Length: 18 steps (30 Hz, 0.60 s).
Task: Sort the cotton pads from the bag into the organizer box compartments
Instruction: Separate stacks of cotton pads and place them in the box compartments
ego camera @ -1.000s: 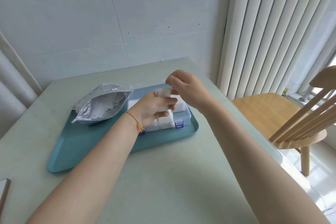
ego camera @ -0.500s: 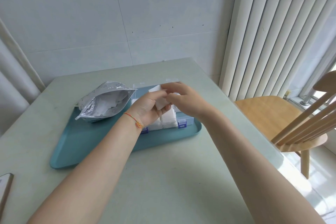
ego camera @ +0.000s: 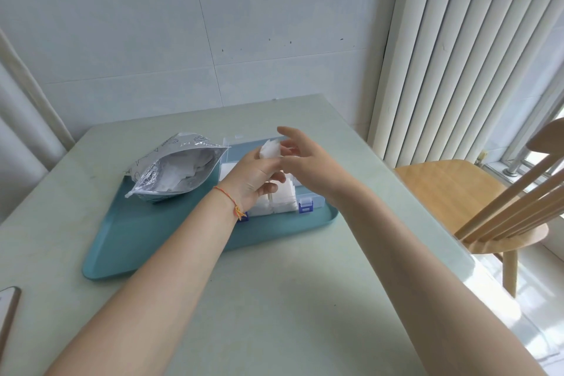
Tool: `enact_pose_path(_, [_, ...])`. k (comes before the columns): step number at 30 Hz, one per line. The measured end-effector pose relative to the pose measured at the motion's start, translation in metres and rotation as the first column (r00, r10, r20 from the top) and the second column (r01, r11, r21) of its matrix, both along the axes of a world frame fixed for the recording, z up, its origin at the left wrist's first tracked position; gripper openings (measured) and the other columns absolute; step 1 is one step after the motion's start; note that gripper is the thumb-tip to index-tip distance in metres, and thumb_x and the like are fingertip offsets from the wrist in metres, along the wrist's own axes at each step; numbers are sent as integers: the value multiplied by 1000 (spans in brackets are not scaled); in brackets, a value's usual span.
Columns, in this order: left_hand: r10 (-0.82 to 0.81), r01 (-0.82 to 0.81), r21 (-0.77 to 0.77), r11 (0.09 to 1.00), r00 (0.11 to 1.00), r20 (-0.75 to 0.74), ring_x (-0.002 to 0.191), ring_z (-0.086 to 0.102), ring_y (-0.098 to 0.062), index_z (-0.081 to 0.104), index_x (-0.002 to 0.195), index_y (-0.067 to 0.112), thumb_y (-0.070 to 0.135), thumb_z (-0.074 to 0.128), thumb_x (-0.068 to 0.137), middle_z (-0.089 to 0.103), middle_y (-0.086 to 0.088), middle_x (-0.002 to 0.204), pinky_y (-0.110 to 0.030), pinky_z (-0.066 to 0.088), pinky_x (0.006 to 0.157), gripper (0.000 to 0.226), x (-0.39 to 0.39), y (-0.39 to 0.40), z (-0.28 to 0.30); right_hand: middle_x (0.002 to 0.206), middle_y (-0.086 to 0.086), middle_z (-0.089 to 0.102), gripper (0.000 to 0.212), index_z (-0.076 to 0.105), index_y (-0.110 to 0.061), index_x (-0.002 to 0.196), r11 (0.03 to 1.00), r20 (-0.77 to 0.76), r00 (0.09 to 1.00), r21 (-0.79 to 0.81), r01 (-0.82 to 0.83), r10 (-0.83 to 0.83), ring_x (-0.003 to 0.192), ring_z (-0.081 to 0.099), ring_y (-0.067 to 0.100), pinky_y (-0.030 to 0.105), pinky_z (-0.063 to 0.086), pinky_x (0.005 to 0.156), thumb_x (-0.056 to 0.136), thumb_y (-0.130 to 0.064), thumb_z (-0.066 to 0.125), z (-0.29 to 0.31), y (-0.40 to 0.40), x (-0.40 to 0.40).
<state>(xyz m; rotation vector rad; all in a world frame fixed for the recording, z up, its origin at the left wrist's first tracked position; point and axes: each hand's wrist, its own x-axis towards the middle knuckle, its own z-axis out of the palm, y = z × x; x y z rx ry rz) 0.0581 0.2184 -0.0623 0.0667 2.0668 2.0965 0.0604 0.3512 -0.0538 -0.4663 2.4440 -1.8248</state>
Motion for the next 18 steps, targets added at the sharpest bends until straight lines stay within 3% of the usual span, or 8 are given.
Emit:
enact_pose_path(2, [-17,16,-36,999,999,-29,56,51,-8,67,99,20,20,70,67,62,6,74,-19,34,48,32,0,-1,-1,127,1,55,51,52,-21,137,999,-19,999,-42,33,-34,107,59,6,17,49,84,88,-8,49,0,2,-2])
enact_pose_path(4, [-44,41,-54,998,997,-60,57,51,-9,69,91,21,16,72,68,62,3,77,-20,35,49,23,1,-3,-3,121,2,63,39,65,-20,120,992,-57,992,-65,106,-109,107,61,7,16,49,83,87,-8,48,2,6,-5])
enact_pose_path(6, [-72,67,-51,996,993,-88,57,49,-11,70,87,20,14,72,72,61,1,79,-21,35,49,16,2,-4,-6,104,3,71,26,70,-16,106,986,-88,984,-76,150,-156,87,66,3,11,49,73,91,-4,53,3,12,-7])
enact_pose_path(8, [-95,89,-55,994,990,-101,58,48,-13,70,84,20,10,72,78,62,1,79,-21,34,48,13,2,-5,-8,89,6,73,12,71,-11,97,988,-108,984,-74,135,-142,70,65,5,15,52,68,91,-6,62,4,18,-7])
enact_pose_path(11, [-122,115,-69,991,987,-102,58,48,-14,70,82,23,10,71,78,61,-3,83,-21,34,48,13,3,-4,-8,79,7,71,4,71,-7,89,994,-133,985,-45,103,-108,65,64,9,21,54,68,89,-7,67,5,22,-6])
enact_pose_path(13, [-129,125,-43,991,988,-87,57,49,-14,68,87,20,15,69,75,63,-5,85,-21,33,47,14,4,-3,-7,74,3,70,4,70,-7,87,993,-162,980,-30,113,-117,63,62,6,18,52,66,89,-6,67,4,21,-7])
enact_pose_path(15, [-112,114,36,993,993,-47,55,52,-16,63,96,13,16,61,79,65,-9,86,-21,32,45,17,5,-1,-6,74,-2,69,6,70,-12,84,987,-191,969,-9,160,-158,64,61,3,16,50,66,89,-8,68,3,20,-9])
enact_pose_path(18, [-99,95,166,982,995,17,54,54,-22,58,106,7,14,35,93,66,-17,88,-24,29,45,26,5,-2,-3,79,-2,69,6,68,-17,83,974,-180,958,15,228,-222,72,62,8,24,51,71,88,-16,69,1,18,-14])
